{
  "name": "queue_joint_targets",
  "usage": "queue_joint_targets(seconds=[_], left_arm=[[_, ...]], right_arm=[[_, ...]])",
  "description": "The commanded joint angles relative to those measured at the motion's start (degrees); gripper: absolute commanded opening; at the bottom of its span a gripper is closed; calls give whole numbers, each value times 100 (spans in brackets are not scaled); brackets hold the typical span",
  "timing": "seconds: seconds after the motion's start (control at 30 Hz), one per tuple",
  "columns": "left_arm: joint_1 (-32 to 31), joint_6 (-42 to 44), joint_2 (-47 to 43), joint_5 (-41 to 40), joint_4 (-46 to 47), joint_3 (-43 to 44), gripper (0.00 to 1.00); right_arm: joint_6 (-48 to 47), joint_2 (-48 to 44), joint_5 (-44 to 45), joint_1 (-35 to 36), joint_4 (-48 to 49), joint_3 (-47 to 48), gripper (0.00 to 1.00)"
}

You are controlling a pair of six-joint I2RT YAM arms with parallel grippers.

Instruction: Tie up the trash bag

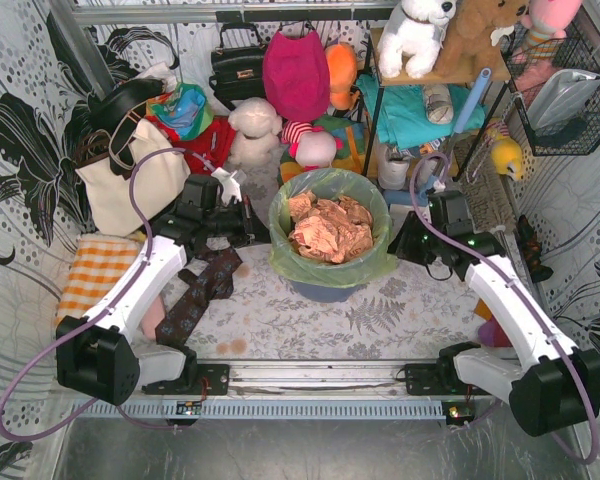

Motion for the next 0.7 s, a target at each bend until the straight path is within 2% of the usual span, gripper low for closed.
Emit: queue_joint_targets(seconds=[0.0, 0.37, 0.57, 0.67], left_arm=[[-25, 119, -65, -22, 105, 174, 0], [-26, 92, -89, -41, 111, 198, 0], [-27, 92, -167, -67, 64, 219, 0], [-27, 92, -186, -71, 40, 240, 0]], right_arm=[[-123, 293, -245, -80, 238, 174, 36], [-242, 851, -607, -223, 1000, 210, 38], [-396, 846, -447, -236, 985, 313, 32], [-477, 957, -462, -237, 913, 413, 23]])
